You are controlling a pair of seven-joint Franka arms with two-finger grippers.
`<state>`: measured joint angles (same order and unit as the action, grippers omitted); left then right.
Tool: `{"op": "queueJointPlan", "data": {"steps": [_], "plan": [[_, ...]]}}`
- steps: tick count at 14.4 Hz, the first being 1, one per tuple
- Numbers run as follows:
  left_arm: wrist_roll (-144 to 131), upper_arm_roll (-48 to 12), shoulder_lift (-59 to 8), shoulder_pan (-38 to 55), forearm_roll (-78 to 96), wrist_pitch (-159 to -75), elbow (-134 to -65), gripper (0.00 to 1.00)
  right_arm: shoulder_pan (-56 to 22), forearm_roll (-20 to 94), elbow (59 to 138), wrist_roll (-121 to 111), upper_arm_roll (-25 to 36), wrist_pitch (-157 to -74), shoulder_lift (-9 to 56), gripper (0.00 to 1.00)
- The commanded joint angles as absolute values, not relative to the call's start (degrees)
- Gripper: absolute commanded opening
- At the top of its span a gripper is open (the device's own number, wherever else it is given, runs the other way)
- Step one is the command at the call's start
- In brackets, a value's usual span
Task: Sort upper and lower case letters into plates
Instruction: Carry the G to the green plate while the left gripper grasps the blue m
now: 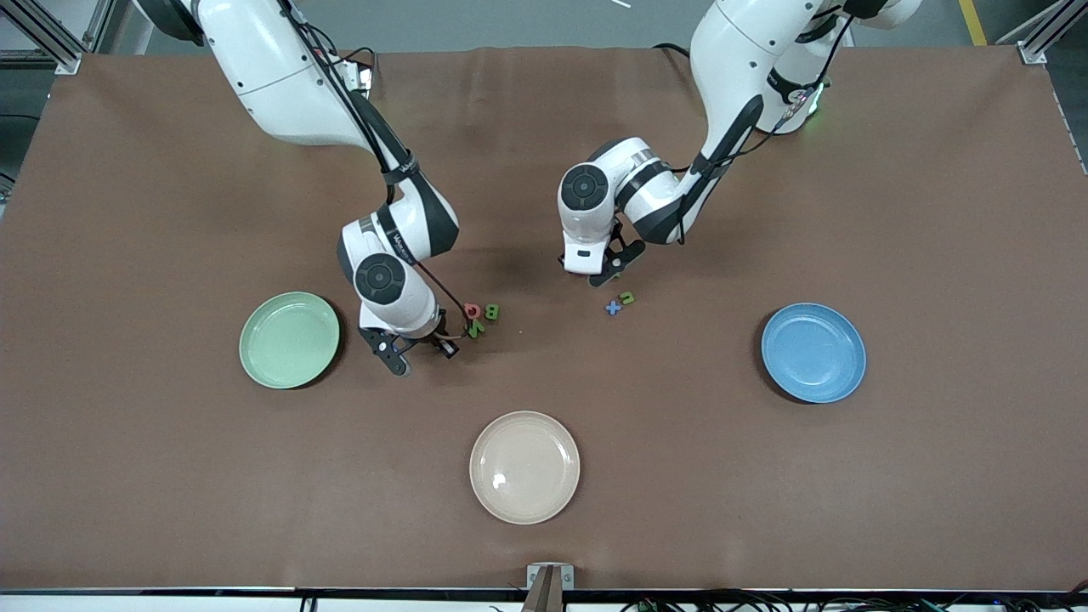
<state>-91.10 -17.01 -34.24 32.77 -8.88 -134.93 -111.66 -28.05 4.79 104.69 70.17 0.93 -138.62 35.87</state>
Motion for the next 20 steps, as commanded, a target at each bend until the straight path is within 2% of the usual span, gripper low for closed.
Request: {"op": "queueJointPlan", "data": {"steps": [1, 5, 10, 14, 15, 20], "plan": [[-92.5, -16.8, -33.9, 33.6, -10.0, -135.4, -113.6, 0.63, -22.6, 5.4, 107.6, 61.4, 0.4, -133.4, 29.6, 0.01], [-92.5, -16.8, -33.9, 33.7, -10.0, -135.4, -114.0, 0.61, -11.7, 5.4, 114.7, 40.7, 0.4, -132.7, 22.9, 0.01], [-92.5, -16.8, -33.6, 33.4, -10.1, -135.4, -113.8, 0.38, -2.8, 5.4, 119.0, 24.8, 0.4, -133.9, 22.2, 0.01], [-92.7, -16.8, -32.2, 33.4, -10.1, -135.4, -113.5, 0.25, -1.8, 5.5, 124.5, 22.2, 0.4, -138.9, 21.7, 0.01], [-92.7, -16.8, -32.1, 33.3, -10.1, -135.4, -113.4, 0.24, -1.8, 5.5, 125.2, 22.2, 0.3, -139.5, 21.8, 0.01], [-94.6, -16.8, -30.4, 33.2, -10.1, -136.1, -113.0, 0.05, -2.2, 5.5, 126.4, 22.3, 0.3, -139.0, 22.1, 0.06]]}}
